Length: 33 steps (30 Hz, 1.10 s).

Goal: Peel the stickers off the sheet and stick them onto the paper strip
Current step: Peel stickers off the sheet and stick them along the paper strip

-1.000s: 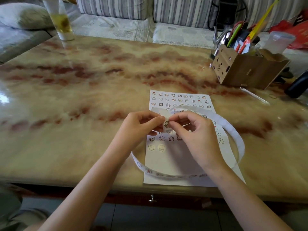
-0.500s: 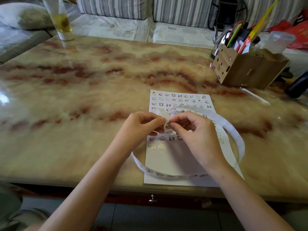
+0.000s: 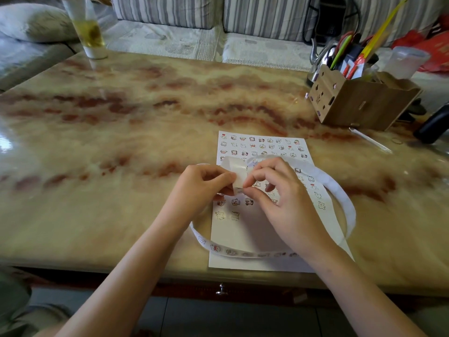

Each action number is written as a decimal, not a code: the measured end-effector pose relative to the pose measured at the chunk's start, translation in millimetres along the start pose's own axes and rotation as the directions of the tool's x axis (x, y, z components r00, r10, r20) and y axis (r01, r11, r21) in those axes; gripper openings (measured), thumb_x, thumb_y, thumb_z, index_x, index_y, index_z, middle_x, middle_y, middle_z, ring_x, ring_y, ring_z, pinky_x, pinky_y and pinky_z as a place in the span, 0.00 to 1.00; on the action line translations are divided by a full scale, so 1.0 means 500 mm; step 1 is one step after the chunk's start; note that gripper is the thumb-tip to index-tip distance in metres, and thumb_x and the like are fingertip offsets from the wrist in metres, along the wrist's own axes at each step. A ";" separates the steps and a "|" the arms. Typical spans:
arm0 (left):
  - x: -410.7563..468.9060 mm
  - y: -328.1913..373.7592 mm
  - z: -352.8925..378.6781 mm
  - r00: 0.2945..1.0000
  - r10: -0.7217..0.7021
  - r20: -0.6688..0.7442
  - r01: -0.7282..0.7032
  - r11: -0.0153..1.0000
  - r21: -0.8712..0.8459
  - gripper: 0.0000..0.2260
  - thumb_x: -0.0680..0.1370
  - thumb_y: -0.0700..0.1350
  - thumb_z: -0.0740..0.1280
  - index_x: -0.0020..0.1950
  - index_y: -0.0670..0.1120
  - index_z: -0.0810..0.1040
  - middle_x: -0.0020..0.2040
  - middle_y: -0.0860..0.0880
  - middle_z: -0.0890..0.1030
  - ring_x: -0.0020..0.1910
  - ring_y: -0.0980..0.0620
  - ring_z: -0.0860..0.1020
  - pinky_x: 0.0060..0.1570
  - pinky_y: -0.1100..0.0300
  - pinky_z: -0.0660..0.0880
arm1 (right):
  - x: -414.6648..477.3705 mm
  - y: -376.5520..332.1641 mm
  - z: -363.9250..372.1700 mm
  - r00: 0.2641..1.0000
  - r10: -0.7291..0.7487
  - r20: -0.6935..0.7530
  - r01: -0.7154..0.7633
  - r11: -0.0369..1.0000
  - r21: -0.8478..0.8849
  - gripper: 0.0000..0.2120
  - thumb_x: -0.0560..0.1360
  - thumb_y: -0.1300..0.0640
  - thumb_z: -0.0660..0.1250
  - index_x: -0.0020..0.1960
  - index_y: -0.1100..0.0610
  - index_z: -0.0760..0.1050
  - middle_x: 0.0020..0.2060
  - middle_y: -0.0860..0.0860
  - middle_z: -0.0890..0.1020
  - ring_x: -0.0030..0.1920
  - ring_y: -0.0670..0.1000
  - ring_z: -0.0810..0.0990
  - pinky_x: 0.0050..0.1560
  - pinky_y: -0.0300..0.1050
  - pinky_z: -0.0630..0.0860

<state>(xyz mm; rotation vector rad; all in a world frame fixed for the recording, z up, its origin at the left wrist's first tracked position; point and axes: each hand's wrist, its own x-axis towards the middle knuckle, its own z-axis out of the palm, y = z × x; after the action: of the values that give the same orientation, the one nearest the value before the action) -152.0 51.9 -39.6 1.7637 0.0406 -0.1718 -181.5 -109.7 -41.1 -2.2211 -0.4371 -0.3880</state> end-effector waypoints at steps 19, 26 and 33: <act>0.003 -0.016 0.006 0.995 0.058 -0.086 -0.037 0.973 0.227 0.08 0.74 0.42 0.70 0.35 0.47 0.83 0.40 0.46 0.83 0.40 0.49 0.83 0.49 0.50 0.79 | -0.008 0.027 -0.030 0.799 0.523 0.297 -0.584 0.793 0.173 0.03 0.67 0.60 0.75 0.36 0.56 0.83 0.33 0.55 0.84 0.30 0.45 0.75 0.36 0.39 0.71; 0.005 -0.020 0.004 0.994 0.067 -0.090 -0.044 0.972 0.230 0.13 0.74 0.40 0.69 0.30 0.52 0.81 0.30 0.55 0.81 0.45 0.49 0.82 0.50 0.52 0.79 | -0.007 0.029 -0.024 0.801 0.523 0.290 -0.579 0.801 0.154 0.02 0.67 0.60 0.75 0.36 0.57 0.83 0.34 0.56 0.84 0.28 0.45 0.72 0.33 0.38 0.68; 0.007 -0.021 0.007 0.994 0.065 -0.087 -0.043 0.973 0.229 0.11 0.75 0.40 0.69 0.33 0.49 0.82 0.35 0.48 0.84 0.45 0.48 0.82 0.50 0.53 0.79 | -0.007 0.027 -0.021 0.803 0.515 0.299 -0.572 0.807 0.146 0.02 0.66 0.59 0.76 0.36 0.57 0.83 0.35 0.57 0.84 0.28 0.45 0.72 0.33 0.39 0.68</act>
<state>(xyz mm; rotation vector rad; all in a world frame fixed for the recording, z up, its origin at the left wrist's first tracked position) -150.3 50.4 -50.8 1.9980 0.0421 -0.0550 -180.2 -126.8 -45.3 -2.0530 0.0541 0.2456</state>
